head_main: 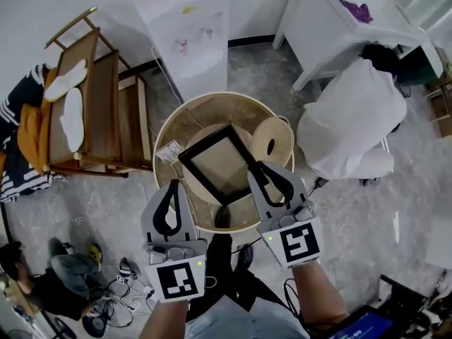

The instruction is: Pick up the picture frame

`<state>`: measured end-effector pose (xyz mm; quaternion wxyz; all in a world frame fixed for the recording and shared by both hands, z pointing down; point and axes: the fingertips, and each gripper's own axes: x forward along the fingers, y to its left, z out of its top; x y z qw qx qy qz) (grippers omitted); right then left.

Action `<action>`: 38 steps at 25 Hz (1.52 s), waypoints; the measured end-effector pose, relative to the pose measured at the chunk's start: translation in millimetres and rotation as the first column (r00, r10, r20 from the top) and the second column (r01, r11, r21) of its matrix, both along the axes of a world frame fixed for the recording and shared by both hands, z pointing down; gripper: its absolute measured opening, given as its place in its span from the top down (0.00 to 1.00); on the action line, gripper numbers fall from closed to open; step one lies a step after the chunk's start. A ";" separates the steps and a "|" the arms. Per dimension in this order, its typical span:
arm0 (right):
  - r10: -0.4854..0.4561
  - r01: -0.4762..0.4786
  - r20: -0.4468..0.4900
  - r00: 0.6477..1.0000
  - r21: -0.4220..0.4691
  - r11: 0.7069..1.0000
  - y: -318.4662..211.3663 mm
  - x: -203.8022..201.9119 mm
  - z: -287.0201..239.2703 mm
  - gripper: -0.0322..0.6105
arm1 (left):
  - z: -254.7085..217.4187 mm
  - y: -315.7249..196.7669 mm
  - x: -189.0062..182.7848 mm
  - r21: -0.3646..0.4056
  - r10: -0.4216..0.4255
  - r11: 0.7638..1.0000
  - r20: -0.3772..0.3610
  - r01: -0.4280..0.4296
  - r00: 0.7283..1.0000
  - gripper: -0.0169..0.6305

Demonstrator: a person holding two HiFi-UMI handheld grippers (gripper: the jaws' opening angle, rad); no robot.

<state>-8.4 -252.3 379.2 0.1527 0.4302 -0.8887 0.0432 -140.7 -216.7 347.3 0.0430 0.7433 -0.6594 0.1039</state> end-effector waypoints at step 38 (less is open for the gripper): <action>0.030 -0.086 0.120 0.992 0.496 0.864 177.6 76.9 -304.8 0.82 | -282.3 174.4 67.5 0.459 -0.037 0.889 0.065 0.003 0.997 0.95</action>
